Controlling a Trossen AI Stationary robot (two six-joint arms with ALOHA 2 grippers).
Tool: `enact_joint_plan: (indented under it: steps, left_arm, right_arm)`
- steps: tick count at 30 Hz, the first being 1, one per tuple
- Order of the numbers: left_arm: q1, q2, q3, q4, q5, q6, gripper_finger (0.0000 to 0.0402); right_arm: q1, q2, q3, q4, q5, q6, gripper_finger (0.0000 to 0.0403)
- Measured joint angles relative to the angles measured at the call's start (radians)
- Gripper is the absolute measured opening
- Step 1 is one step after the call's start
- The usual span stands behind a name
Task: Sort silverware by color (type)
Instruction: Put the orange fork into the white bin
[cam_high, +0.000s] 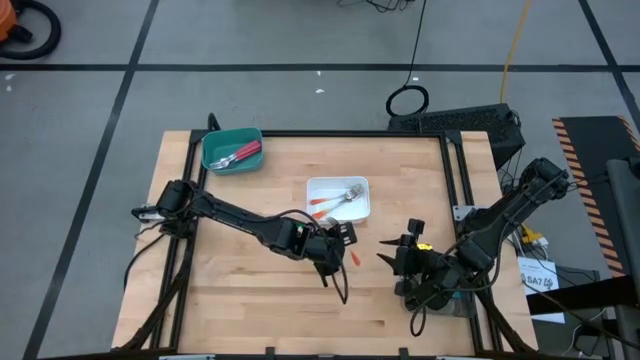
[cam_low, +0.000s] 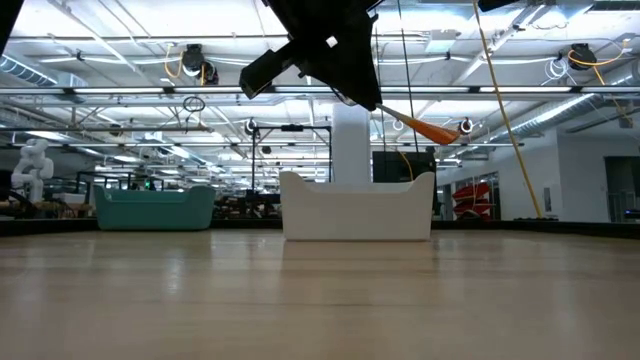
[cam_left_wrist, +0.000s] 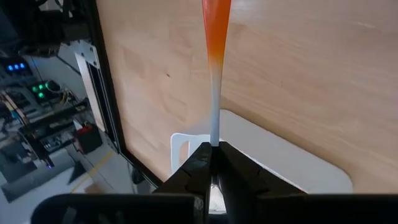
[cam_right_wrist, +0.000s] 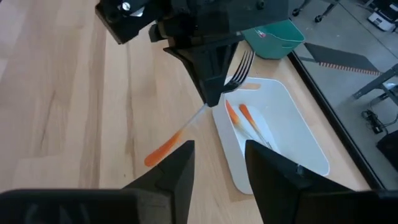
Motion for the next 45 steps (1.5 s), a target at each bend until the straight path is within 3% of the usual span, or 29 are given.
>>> enact_joint_plan:
  steps: [29, 40, 45]
  left_arm:
    - [0.005, 0.0, 0.0, 0.008, -0.038, 0.078, 0.0033]
    - [0.005, 0.0, 0.0, 0.008, -0.046, 0.078, 0.0033]
    - [0.005, 0.0, 0.0, 0.009, -0.074, 0.085, 0.0033]
  right_arm:
    - [0.0, 0.0, -0.001, -0.001, -0.053, 0.041, 0.0135]
    - [-0.065, 0.002, -0.132, 0.277, -0.095, -0.038, 0.0135]
    - [-0.141, 0.001, -0.199, 0.479, -0.243, -0.103, 0.0135]
